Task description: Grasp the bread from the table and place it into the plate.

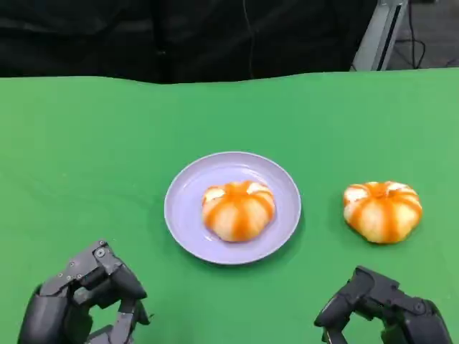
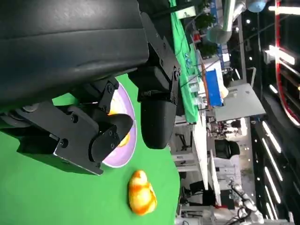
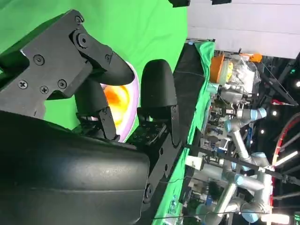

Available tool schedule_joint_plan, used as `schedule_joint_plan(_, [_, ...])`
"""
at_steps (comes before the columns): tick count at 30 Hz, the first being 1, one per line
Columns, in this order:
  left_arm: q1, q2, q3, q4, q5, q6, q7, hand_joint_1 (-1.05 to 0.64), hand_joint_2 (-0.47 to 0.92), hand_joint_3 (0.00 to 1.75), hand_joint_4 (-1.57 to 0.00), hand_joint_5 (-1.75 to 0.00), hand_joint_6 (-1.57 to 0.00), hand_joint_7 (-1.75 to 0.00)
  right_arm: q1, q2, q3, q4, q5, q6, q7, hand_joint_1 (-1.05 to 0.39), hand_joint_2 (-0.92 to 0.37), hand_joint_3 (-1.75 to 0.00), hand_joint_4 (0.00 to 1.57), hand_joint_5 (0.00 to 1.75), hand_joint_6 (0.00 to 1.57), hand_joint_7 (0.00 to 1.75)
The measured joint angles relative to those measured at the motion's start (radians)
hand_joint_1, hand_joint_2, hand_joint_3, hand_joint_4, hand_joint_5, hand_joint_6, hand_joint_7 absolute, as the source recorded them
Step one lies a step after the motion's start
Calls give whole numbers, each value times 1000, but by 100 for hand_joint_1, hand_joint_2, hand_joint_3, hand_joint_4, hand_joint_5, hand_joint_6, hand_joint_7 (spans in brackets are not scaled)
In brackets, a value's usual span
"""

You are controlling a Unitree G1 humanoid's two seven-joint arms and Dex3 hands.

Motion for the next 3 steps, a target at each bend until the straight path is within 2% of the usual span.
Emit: schedule_joint_plan(3, [-8,0,7,9,-1,0,0,6,59,108,-77,-175,-71,-158,-1,0,0,7,0,-7,0,-8,-38,-127,67,163,74,137])
